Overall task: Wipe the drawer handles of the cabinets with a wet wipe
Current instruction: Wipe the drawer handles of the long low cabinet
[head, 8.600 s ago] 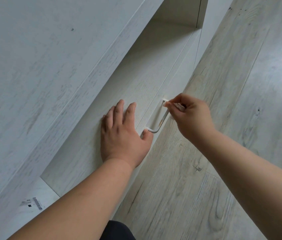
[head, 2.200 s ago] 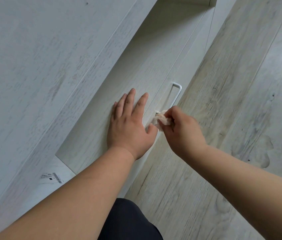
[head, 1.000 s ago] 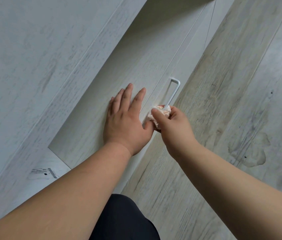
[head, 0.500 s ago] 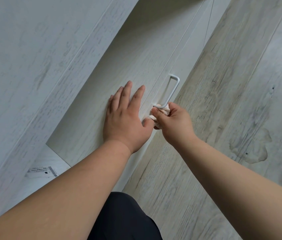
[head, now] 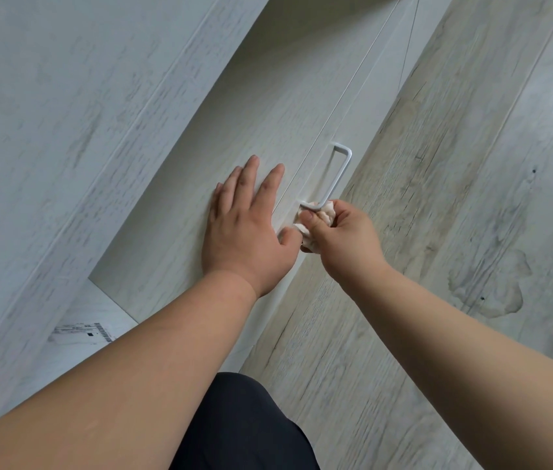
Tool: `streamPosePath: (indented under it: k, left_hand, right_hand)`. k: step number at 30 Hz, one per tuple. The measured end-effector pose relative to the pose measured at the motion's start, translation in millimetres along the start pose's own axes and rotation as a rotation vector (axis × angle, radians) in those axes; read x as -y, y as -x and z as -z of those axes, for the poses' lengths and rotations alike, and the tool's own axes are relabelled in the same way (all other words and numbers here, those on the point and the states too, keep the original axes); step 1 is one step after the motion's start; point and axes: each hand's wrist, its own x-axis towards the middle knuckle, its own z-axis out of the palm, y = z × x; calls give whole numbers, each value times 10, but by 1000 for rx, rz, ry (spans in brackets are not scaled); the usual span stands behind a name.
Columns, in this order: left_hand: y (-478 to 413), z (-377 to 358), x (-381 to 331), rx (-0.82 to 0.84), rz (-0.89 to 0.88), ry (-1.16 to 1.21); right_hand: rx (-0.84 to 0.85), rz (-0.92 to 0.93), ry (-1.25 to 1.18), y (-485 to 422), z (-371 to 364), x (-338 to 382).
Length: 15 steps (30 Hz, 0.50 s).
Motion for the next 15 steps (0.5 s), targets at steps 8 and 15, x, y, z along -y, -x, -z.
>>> streamPosePath:
  k: [8, 15]
  left_hand:
    - [4, 6, -1, -5, -2, -1]
    - [2, 2, -14, 0, 0, 2]
  right_hand:
    - [42, -154, -295, 33, -10, 56]
    - [0, -152, -415, 66, -21, -10]
